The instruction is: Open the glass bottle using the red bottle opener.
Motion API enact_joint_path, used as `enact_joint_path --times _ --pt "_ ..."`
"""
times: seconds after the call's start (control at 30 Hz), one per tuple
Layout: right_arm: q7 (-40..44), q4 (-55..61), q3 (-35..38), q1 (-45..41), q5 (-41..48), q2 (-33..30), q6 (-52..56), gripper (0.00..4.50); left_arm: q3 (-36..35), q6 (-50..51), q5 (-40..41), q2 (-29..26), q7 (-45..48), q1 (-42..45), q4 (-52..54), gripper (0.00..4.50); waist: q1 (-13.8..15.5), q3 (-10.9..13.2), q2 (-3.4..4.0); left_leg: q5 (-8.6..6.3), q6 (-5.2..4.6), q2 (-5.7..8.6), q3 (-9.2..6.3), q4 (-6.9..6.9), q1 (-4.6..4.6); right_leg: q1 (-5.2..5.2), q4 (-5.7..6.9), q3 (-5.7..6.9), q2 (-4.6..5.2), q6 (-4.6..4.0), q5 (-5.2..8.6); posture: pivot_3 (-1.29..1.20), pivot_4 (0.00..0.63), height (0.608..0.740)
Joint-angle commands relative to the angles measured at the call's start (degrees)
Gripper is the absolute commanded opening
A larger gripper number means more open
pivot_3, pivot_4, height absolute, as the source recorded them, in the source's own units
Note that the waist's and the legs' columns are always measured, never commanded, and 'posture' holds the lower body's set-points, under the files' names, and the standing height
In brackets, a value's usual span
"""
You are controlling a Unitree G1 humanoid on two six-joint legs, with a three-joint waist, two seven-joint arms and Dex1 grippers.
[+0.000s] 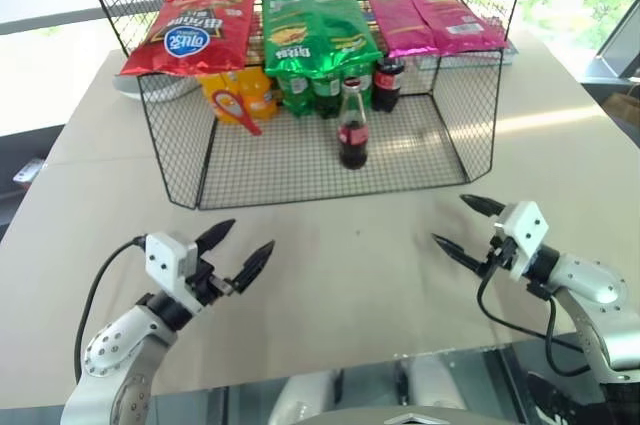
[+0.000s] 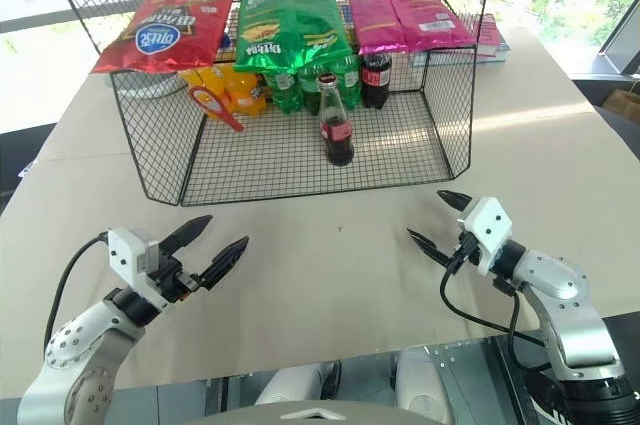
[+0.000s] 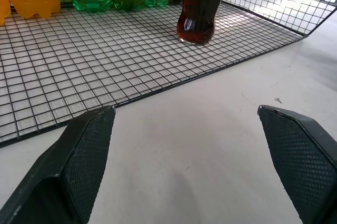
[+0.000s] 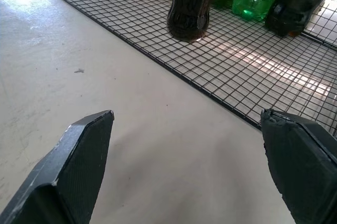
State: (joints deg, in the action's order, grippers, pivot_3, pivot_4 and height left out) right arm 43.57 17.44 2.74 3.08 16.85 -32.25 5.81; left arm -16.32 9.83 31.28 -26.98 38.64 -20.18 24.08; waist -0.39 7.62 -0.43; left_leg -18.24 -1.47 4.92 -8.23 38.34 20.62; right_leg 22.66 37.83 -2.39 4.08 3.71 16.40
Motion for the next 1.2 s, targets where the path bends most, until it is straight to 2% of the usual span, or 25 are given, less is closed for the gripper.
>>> enact_joint_path --times 0.03,0.13,0.27,0.5,0.77,1.17,1.2 --pt "1.0 2.3 0.7 -0.6 1.9 0.8 -2.3 4.48 -2.0 0.2 1.6 1.1 -3.1 3.1 1.4 4.48 0.0 0.0 0.00 0.00 0.00 0.00 0.00 0.00 0.00 0.00 0.00 0.00 0.00 0.00 0.00 0.00 0.150 0.740" --pt "2.7 3.0 -0.3 -1.8 3.9 2.4 -4.7 4.48 -3.4 0.9 2.6 2.8 -7.5 8.0 0.9 4.48 0.4 0.0 -0.05 0.00 0.01 -0.01 -0.06 0.05 0.00 0.00 0.03 0.04 0.00 0.00 0.00 0.00 0.150 0.740" --pt "5.3 8.9 -1.1 -2.7 8.9 3.8 -5.4 4.48 -5.2 5.6 6.4 2.4 -9.7 11.1 0.8 4.48 0.0 0.0 -0.04 0.00 0.01 0.00 -0.01 0.05 -0.01 0.00 0.05 0.04 -0.02 0.01 0.00 0.00 0.150 0.740" --pt "4.1 19.1 -2.9 -7.3 16.6 3.7 -0.1 4.48 -5.2 15.1 9.2 1.7 -18.0 19.3 0.5 4.48 0.0 0.0 -0.07 0.00 0.01 0.00 -0.07 0.07 -0.02 0.01 0.05 0.06 -0.02 0.01 0.00 0.00 0.150 0.740" --pt "2.8 21.4 -3.3 -8.9 18.6 4.1 1.7 4.48 -5.1 17.9 5.5 1.0 -23.7 29.3 -7.0 4.48 0.0 0.0 -0.10 0.00 0.01 0.02 -0.05 0.07 -0.01 0.05 0.05 0.14 -0.02 0.00 0.00 0.00 0.150 0.740" --pt "1.9 21.5 -3.9 -7.4 16.0 4.3 0.3 4.48 -2.0 12.3 -1.9 4.3 -25.6 41.7 -20.2 4.48 -0.1 -0.1 -0.13 0.01 0.01 0.04 -0.05 0.10 0.03 0.07 0.06 0.22 -0.01 0.01 -0.01 0.00 0.150 0.740" --pt "1.8 21.6 -4.0 -7.1 15.7 4.3 0.1 4.50 -1.7 11.2 -2.6 4.4 -25.1 42.3 -21.1 4.25 -0.2 -0.1 -0.18 0.01 0.01 0.05 -0.05 0.10 0.04 0.07 0.06 0.23 -0.01 0.01 -0.01 0.00 0.150 0.740"
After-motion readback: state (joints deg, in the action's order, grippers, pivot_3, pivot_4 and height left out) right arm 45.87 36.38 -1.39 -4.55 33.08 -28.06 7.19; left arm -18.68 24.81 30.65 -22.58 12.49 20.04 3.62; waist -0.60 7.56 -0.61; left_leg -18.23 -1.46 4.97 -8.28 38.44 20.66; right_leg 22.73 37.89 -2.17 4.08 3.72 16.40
